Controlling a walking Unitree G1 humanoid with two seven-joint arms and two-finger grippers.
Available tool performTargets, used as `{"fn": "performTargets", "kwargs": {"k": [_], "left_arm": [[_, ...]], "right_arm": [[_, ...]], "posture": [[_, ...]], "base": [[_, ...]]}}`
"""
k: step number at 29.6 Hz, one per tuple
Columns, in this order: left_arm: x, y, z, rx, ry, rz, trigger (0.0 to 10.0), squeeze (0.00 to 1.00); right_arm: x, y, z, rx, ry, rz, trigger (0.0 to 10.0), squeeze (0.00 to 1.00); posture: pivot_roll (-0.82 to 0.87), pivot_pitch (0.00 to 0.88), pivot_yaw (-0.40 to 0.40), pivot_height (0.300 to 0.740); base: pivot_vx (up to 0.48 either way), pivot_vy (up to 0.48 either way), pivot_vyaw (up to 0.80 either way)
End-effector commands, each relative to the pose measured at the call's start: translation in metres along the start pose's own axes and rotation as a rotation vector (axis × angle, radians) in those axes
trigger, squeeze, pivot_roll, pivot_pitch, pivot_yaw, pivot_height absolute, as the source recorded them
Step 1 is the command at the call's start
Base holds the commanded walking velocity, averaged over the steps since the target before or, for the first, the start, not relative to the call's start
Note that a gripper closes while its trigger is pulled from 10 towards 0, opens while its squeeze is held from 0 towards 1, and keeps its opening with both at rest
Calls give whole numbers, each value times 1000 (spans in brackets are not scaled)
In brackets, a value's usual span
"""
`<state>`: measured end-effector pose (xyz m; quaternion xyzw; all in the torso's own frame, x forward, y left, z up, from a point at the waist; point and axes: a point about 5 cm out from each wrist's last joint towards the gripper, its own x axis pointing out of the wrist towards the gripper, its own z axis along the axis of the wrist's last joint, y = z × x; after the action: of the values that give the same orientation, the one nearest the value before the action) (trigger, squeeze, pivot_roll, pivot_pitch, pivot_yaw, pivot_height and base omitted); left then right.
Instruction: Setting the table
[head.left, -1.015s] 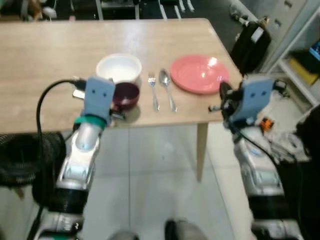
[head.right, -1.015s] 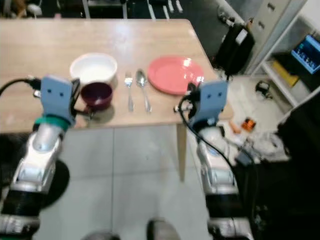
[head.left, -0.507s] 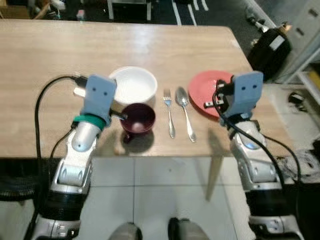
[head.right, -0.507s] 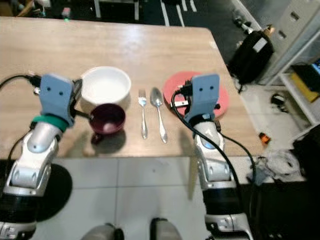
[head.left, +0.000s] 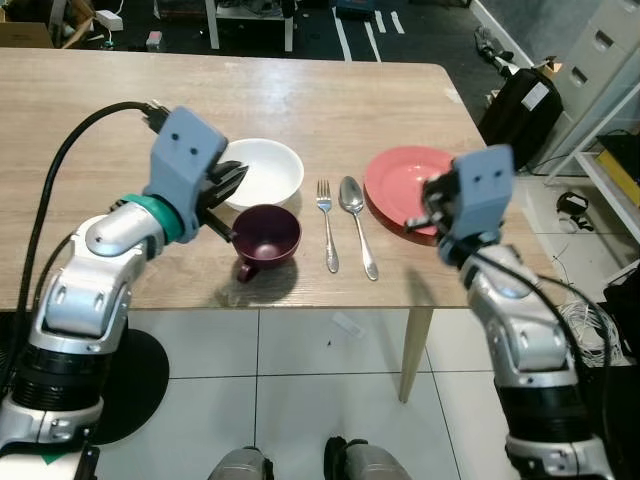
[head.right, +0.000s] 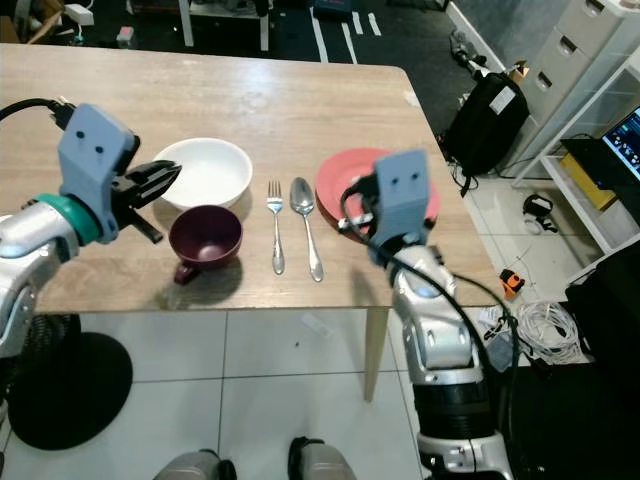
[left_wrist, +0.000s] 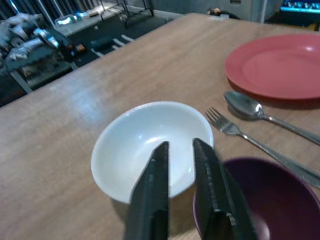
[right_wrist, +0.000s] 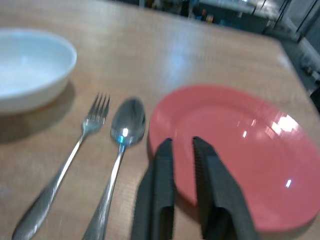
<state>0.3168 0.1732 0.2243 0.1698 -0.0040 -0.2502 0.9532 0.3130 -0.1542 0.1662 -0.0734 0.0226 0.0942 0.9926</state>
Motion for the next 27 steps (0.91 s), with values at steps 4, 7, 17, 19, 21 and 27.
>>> {"fn": "performTargets", "kwargs": {"k": [4, 7, 17, 19, 21, 27], "left_arm": [[1, -2, 0, -17, 14, -40, 10000, 1000], [2, -6, 4, -27, 32, -103, 10000, 1000], [7, -16, 5, -22, 53, -169, 10000, 0], [9, -19, 5, -30, 58, -185, 10000, 0], [13, -25, 5, -37, 58, -210, 10000, 0], [13, -25, 5, -37, 58, -210, 10000, 0]], "right_arm": [[-2, 2, 0, 9, 22, 10, 10000, 1000], [0, 7, 0, 19, 44, 18, 10000, 1000], [8, 26, -7, 134, 112, 67, 10000, 0], [10, 35, -11, 158, 136, 88, 10000, 0], [16, 46, -13, 189, 155, 118, 10000, 0], [16, 46, -13, 189, 155, 118, 10000, 0]], "posture": [[71, 8, -2, 740], [71, 11, -2, 740], [74, 21, -1, 740], [73, 22, -2, 740], [81, 30, -5, 740], [81, 30, -5, 740]], "base": [[0, 0, 0], [0, 0, 0], [0, 0, 0], [0, 0, 0], [0, 0, 0], [0, 0, 0]]}}
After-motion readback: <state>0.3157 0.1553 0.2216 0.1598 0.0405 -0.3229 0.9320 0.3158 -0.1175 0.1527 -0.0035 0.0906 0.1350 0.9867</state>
